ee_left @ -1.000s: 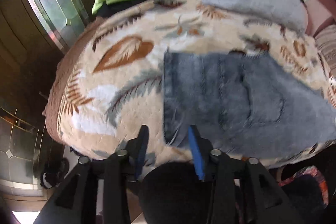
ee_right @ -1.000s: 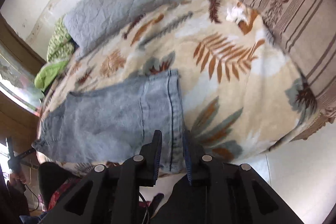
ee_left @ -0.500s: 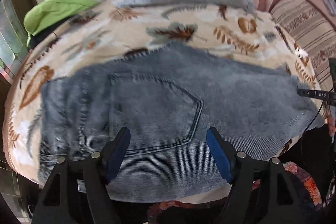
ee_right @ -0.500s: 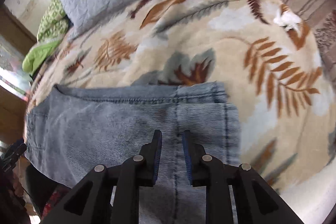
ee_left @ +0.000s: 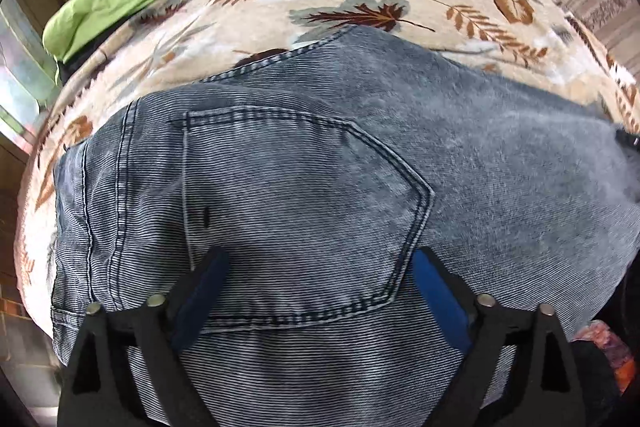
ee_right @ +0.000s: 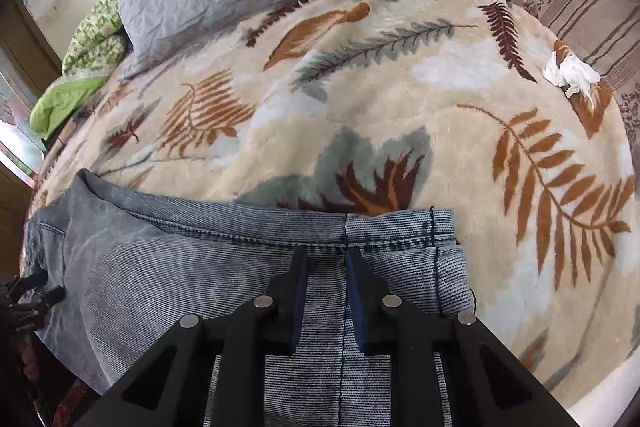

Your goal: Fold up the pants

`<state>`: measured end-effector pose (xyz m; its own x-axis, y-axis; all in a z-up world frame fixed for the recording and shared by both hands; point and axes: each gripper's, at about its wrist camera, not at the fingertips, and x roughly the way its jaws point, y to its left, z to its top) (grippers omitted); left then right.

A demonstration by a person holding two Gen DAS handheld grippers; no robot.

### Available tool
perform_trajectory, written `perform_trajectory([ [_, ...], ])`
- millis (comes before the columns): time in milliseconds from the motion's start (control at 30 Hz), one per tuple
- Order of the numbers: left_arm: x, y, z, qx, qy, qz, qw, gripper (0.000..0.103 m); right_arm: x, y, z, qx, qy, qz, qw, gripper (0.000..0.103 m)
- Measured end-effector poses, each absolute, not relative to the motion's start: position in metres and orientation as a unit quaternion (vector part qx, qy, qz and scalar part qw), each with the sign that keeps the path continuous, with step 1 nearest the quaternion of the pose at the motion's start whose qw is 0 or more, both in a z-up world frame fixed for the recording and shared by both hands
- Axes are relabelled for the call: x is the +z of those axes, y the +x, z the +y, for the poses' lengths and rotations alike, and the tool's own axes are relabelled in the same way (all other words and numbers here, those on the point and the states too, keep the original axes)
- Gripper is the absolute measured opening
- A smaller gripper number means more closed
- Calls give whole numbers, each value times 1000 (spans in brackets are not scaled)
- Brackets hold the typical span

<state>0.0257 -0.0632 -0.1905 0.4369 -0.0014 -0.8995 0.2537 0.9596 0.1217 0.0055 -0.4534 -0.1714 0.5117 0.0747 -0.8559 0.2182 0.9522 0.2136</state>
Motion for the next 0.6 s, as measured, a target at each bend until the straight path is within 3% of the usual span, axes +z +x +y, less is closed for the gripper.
perform_trajectory([
  [67,-192,20,-65,-76,119,517,844,103,-166,2,-455,-36,173,479,860,24],
  [233,-195,17,-63,-69,102,503,855,103,-151,-2,-429,17,160,445,881,24],
  [600,-199,6,-55,-86,90,451,884,103,-154,28,-308,140,114,487,855,25],
])
